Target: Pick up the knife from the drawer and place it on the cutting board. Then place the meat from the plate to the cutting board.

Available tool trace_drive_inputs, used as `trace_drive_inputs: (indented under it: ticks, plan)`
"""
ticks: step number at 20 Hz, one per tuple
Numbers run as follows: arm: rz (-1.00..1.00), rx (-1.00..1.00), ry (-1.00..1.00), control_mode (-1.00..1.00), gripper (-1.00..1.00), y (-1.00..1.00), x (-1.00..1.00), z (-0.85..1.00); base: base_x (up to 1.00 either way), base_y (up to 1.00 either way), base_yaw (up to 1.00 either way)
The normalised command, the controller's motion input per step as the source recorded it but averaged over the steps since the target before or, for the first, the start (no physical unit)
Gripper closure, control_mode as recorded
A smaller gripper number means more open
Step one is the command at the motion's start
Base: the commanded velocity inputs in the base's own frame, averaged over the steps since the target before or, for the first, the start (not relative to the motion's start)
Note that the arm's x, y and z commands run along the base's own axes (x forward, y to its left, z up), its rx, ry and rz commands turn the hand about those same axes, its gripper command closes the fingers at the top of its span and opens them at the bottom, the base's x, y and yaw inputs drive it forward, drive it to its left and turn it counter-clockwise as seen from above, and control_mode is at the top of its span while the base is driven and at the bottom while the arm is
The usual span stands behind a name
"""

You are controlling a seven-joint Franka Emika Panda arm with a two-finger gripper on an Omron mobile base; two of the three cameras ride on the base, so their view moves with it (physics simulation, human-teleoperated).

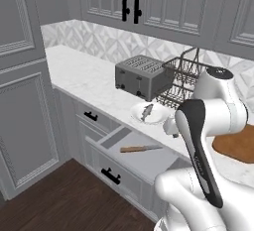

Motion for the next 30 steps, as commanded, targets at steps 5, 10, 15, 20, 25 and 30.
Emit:
trace_drive_inputs:
  ticks: [5, 10, 15, 20, 25, 30]
  plan:
    - [0.00, 0.00, 0.00, 1.00, -1.00, 0.00, 0.00, 0.00, 0.25, -0.33, 0.21]
    - [0.11, 0.00, 0.01, -1.00, -1.00, 0.03, 0.23, -0.22, 0.00, 0.00, 0.00]
    - [0.06, 0.00, 0.00, -1.00, -1.00, 0.66, 0.43, -0.62, 0.00, 0.00, 0.00]
    - [0.05, 0.00, 0.00, -1.00, -1.00, 0.61, 0.40, -0.57, 0.00, 0.00, 0.00]
    - [0.07, 0.00, 0.00, -1.00, -1.00, 0.27, 0.18, -0.48, 0.00, 0.00, 0.00]
    - [0.08, 0.00, 0.00, -1.00, -1.00, 0.16, 0.26, -0.35, 0.00, 0.00, 0.00]
